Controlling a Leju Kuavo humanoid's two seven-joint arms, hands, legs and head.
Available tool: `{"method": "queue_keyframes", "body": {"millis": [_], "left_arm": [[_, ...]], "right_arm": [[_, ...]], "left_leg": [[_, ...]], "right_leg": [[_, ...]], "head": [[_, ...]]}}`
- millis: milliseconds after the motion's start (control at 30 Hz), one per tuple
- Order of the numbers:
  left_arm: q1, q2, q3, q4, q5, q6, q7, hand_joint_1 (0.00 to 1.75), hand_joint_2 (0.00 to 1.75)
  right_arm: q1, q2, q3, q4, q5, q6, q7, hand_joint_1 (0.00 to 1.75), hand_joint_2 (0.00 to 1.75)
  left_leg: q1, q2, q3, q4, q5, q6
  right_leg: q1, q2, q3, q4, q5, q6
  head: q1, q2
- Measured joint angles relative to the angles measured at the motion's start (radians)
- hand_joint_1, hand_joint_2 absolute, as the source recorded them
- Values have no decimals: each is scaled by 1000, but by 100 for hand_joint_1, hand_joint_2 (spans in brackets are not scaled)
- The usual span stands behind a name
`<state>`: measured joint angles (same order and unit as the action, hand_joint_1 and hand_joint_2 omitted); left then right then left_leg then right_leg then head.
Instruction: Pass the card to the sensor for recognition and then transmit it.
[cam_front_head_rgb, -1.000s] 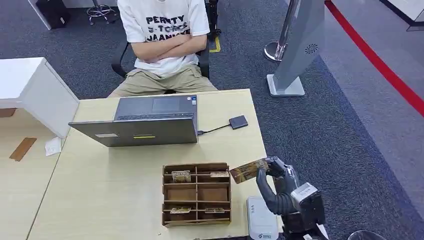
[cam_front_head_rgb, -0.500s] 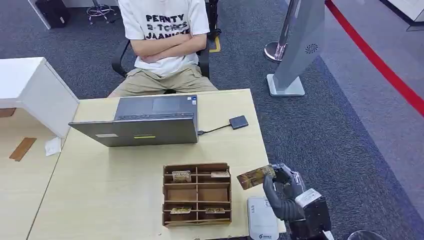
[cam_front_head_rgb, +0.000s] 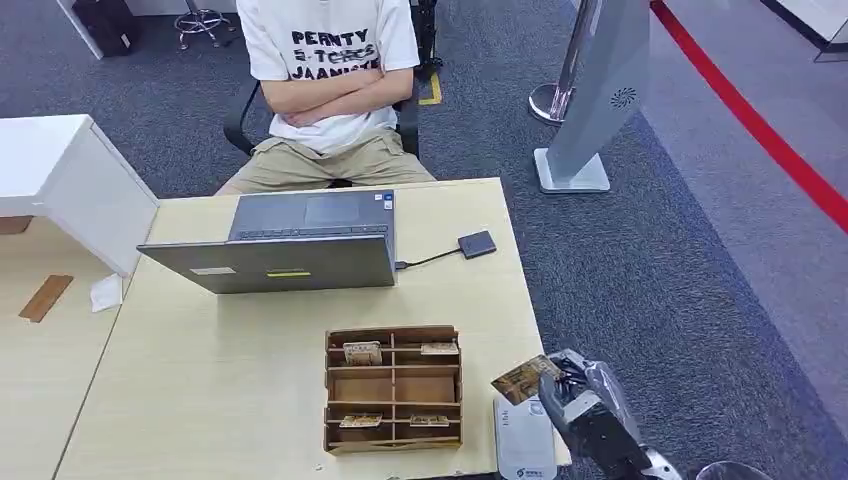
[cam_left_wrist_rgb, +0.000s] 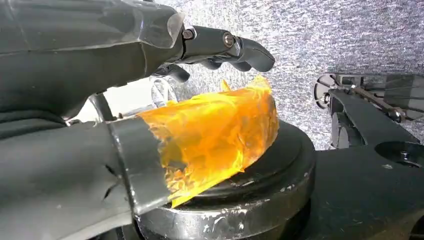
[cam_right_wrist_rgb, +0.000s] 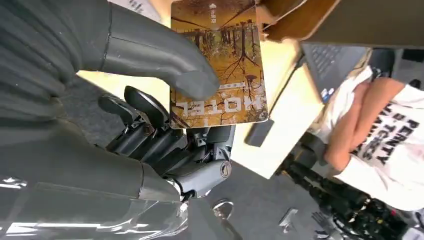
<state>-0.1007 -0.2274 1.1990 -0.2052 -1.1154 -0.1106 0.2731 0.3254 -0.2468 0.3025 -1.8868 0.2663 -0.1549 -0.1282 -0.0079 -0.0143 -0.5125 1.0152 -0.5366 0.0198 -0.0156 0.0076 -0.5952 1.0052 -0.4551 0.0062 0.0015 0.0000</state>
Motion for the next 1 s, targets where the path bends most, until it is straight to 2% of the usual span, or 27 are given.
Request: {"method": "queue_keyframes", "body": {"millis": [167, 467, 700, 1000], "left_arm": [[0, 2, 1, 0, 2, -1, 0, 0, 0], [0, 4, 7, 0, 2, -3, -2, 0, 0], [0, 4, 8, 0, 2, -4, -2, 0, 0], [0, 4, 7, 0, -4, -6, -2, 0, 0]], "right_arm": [[20, -34, 2, 1, 14, -6, 14, 175, 175], [27, -133, 49, 15, 42, -14, 63, 175, 175], [25, -161, 71, 21, 44, -15, 72, 175, 175], [-7, -197, 157, 52, 39, -17, 85, 175, 175]], "left_leg": [[0, 0, 0, 0, 0, 0], [0, 0, 0, 0, 0, 0], [0, 0, 0, 0, 0, 0], [0, 0, 0, 0, 0, 0]], "right_leg": [[0, 0, 0, 0, 0, 0], [0, 0, 0, 0, 0, 0], [0, 0, 0, 0, 0, 0], [0, 0, 0, 0, 0, 0]], "head": [[0, 0], [0, 0], [0, 0], [0, 0]]}}
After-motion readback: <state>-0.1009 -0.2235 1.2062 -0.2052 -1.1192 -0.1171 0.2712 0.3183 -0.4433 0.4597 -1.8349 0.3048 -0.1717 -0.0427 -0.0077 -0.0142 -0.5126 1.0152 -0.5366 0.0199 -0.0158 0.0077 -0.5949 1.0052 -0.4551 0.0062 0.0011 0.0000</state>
